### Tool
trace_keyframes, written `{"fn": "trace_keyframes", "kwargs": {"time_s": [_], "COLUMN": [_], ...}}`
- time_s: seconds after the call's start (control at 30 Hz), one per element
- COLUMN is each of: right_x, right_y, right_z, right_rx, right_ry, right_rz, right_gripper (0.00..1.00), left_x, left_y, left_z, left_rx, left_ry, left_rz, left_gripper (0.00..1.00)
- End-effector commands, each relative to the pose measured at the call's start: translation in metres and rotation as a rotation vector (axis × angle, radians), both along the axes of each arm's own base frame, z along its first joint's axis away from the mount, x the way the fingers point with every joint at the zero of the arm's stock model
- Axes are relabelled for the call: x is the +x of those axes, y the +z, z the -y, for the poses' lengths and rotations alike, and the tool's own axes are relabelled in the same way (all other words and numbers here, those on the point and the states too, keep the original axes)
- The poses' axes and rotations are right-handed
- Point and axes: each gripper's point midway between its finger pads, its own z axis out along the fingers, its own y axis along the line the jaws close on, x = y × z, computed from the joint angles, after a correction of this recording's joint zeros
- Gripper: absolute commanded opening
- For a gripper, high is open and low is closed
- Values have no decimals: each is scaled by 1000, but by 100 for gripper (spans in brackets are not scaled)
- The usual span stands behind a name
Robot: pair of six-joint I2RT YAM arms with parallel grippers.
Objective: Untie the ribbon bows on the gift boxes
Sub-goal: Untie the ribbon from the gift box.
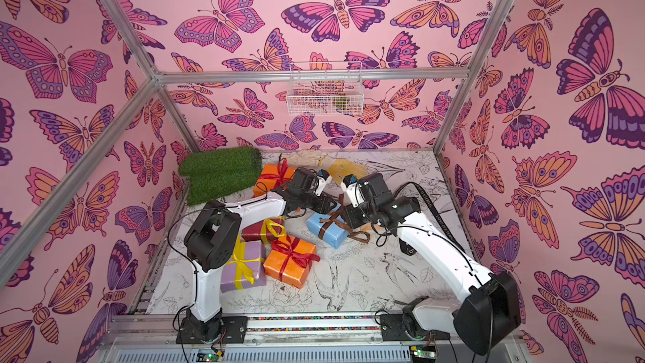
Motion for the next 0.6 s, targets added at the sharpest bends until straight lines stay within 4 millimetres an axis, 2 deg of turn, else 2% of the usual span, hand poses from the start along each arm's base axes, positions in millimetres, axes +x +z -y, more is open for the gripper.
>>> {"fn": "trace_keyframes", "kwargs": {"time_s": [0.0, 0.23, 0.57], "right_x": [5, 15, 24], "right_y": [3, -35, -49], "right_z": [-26, -37, -36], "right_rx": [112, 56, 17], "right_ry": [74, 108, 111], "right_rz": [19, -87, -71], "right_gripper": [37, 36, 40], "left_x": [-11, -13, -13], "left_y": [-24, -26, -28], "left_z": [-14, -16, -15], "left_rx": [66, 71, 66], "left_ry": [-5, 2, -3], "left_rz": [-58, -64, -71], "left_gripper": [61, 61, 61]}}
